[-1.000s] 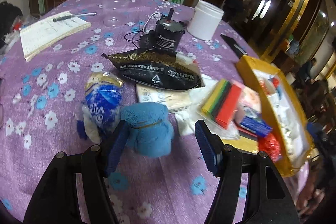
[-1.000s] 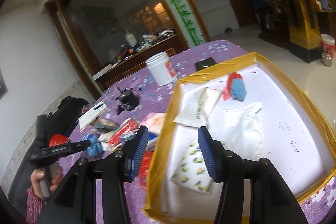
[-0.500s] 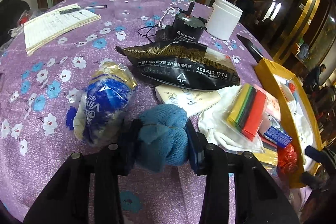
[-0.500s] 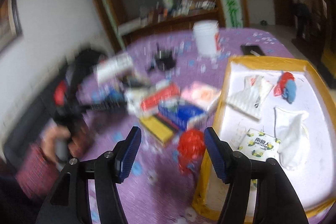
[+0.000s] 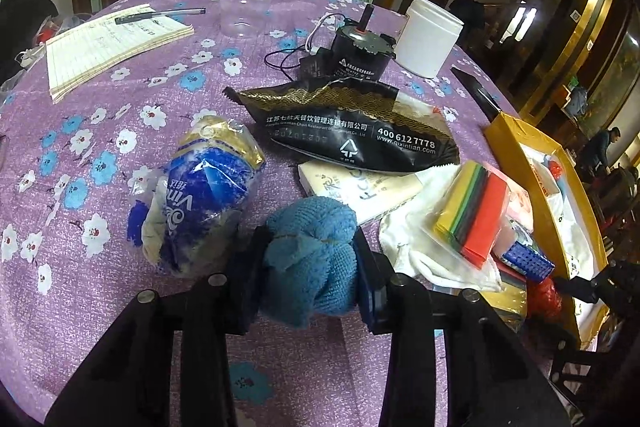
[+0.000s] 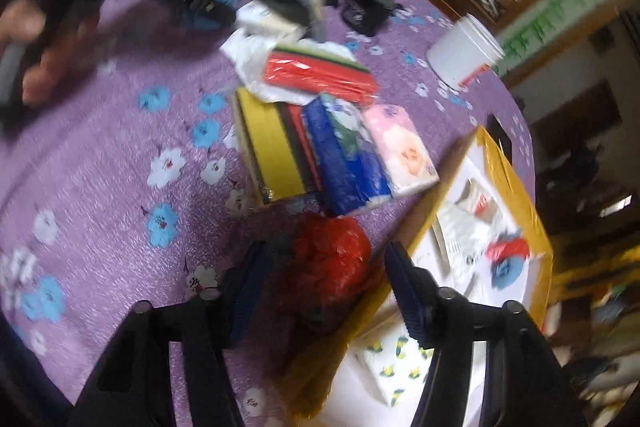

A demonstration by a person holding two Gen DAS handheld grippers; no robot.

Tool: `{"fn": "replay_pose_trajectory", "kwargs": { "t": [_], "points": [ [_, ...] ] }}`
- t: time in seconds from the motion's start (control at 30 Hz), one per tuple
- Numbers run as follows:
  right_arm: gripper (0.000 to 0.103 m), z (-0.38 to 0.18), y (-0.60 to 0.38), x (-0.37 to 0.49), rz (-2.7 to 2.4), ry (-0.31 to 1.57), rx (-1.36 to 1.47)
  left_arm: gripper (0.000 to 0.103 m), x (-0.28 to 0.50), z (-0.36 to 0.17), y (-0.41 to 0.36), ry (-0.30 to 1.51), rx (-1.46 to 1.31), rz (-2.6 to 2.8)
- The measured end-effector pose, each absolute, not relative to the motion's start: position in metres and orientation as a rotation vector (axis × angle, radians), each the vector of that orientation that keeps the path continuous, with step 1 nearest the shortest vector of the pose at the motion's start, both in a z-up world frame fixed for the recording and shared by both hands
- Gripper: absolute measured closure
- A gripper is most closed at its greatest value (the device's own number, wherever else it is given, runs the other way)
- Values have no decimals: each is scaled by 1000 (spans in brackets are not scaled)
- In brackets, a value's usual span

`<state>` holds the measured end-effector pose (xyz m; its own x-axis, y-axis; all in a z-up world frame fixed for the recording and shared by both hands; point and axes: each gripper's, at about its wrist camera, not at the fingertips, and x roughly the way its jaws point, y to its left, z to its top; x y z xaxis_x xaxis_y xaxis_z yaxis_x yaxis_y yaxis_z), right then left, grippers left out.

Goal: Organize soft objects
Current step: 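Grasp the blue knitted sock with the left gripper while the right gripper grasps the red plastic bag, then lift the blue sock and red plastic bag from the table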

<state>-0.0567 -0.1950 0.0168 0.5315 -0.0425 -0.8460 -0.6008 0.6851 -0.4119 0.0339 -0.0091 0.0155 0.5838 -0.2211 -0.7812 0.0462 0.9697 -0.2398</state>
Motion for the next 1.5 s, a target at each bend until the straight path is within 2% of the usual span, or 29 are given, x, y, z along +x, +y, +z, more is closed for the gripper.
{"fn": "replay_pose_trajectory", "kwargs": {
  "t": [0.03, 0.13, 0.4, 0.67, 0.83, 0.93, 1.0, 1.17, 1.27, 1.5],
  "points": [
    [71, 11, -193, -56, 373, 982, -793, 67, 34, 16, -9, 934, -200, -157],
    [74, 11, -193, -60, 351, 955, -812, 68, 32, 17, -10, 922, -189, -151],
    [74, 62, -197, -74, 518, 838, -436, 69, 16, 17, -7, 941, -178, -164],
    [73, 34, -163, -54, 623, 845, -119, 69, -20, 15, -10, 941, -88, -216],
    [68, 27, -156, -60, 595, 812, -128, 69, -17, 14, -9, 941, -108, -231],
    [58, 24, -156, -63, 581, 804, -136, 65, -16, 14, -6, 940, -133, -244],
    [58, 24, -158, -63, 583, 805, -120, 59, -15, 14, -7, 939, -138, -259],
    [58, 18, -163, -55, 595, 855, -79, 58, -16, 14, -9, 937, -132, -261],
    [64, 17, -160, -55, 588, 864, -95, 68, -16, 14, -2, 929, -177, -267],
    [66, 27, -175, -61, 565, 777, -21, 68, -24, 25, -2, 852, -202, -322]
  ]
}}
